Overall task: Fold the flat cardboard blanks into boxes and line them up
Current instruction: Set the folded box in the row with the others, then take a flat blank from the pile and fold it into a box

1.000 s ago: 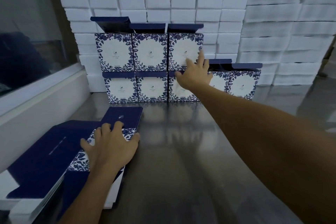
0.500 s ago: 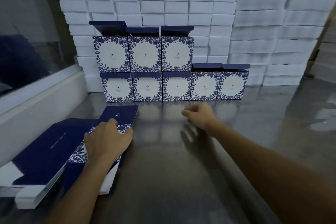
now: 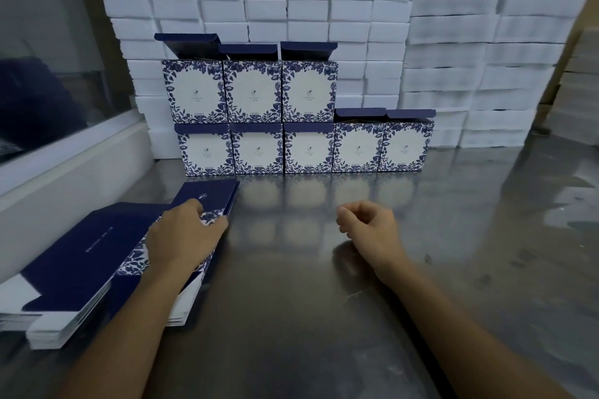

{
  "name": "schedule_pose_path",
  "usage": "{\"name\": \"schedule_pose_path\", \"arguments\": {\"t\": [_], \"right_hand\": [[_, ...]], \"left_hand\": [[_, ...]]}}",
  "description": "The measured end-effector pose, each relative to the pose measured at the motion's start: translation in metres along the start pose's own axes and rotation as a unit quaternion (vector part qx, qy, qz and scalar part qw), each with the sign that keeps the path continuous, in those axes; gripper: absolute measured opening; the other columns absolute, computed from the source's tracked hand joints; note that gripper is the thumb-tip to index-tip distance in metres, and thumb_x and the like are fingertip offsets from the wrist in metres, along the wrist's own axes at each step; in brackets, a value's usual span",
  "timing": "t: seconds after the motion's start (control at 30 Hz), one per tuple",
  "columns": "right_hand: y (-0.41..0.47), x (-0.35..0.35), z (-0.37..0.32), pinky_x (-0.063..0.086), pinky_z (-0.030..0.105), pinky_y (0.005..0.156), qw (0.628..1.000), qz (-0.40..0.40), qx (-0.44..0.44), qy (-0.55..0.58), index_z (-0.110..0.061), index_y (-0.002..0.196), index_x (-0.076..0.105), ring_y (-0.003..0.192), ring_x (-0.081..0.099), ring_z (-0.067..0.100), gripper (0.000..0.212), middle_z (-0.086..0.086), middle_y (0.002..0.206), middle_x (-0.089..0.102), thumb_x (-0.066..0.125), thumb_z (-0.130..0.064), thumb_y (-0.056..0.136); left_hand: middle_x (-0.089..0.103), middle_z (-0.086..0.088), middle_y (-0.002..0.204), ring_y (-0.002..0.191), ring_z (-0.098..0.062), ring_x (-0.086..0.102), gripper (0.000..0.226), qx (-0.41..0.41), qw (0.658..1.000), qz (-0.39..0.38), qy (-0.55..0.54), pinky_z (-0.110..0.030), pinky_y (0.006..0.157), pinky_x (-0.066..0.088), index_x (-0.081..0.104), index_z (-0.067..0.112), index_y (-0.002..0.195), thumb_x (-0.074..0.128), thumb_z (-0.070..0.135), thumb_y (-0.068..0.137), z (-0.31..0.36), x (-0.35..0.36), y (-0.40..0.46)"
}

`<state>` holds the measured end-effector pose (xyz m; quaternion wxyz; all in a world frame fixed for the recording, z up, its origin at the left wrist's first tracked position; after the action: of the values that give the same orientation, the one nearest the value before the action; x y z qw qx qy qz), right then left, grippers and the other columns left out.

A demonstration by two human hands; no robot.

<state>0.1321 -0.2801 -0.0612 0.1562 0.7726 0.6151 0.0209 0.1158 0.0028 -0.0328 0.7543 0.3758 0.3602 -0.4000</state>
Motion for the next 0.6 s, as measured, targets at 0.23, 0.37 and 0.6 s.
{"name": "schedule_pose_path", "arguments": {"t": [0.23, 0.37, 0.6], "right_hand": [[0.002, 0.002, 0.000, 0.048, 0.021, 0.058, 1.000, -0.008, -0.002, -0.003, -0.014, 0.076, 0.070, 0.058, 0.060, 0.007, 0.017, 0.003, 0.068, 0.069, 0.066, -0.010, 0.093], [0.000, 0.004, -0.008, 0.049, 0.019, 0.059, 1.000, -0.027, -0.004, -0.014, -0.014, 0.078, 0.070, 0.058, 0.063, 0.005, 0.016, 0.005, 0.073, 0.071, 0.066, -0.011, 0.093], [-0.021, 0.032, -0.033, 0.053, 0.021, 0.059, 0.966, -0.157, 0.118, 0.167, -0.012, 0.103, 0.067, 0.066, 0.070, 0.014, 0.011, 0.004, 0.083, 0.075, 0.061, -0.020, 0.100]], "left_hand": [[0.066, -0.012, 0.116, 0.104, -0.039, 0.060, 0.042, 0.067, 0.996, 0.020, 0.051, -0.042, 0.079, 0.047, 0.057, 0.014, 0.124, 0.065, 0.009, 0.083, 0.019, -0.006, -0.006], [0.063, -0.012, 0.112, 0.098, -0.035, 0.060, 0.041, 0.101, 0.990, 0.050, 0.081, -0.040, 0.073, 0.044, 0.059, 0.009, 0.118, 0.062, -0.008, 0.080, 0.030, -0.005, -0.016], [0.066, -0.022, 0.122, 0.113, -0.037, 0.062, 0.033, 0.233, 0.957, 0.127, 0.115, -0.046, 0.114, 0.028, 0.073, -0.003, 0.102, 0.071, -0.013, 0.071, 0.059, -0.012, -0.036]]}}
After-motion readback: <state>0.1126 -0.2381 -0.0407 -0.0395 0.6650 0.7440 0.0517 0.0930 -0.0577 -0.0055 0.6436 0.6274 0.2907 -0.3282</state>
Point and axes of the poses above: each hand's wrist, its own y-axis towards the middle knuckle, its own x-axis out of the palm, z = x × y, the point moved 2 cm from there along y, towards the middle knuckle
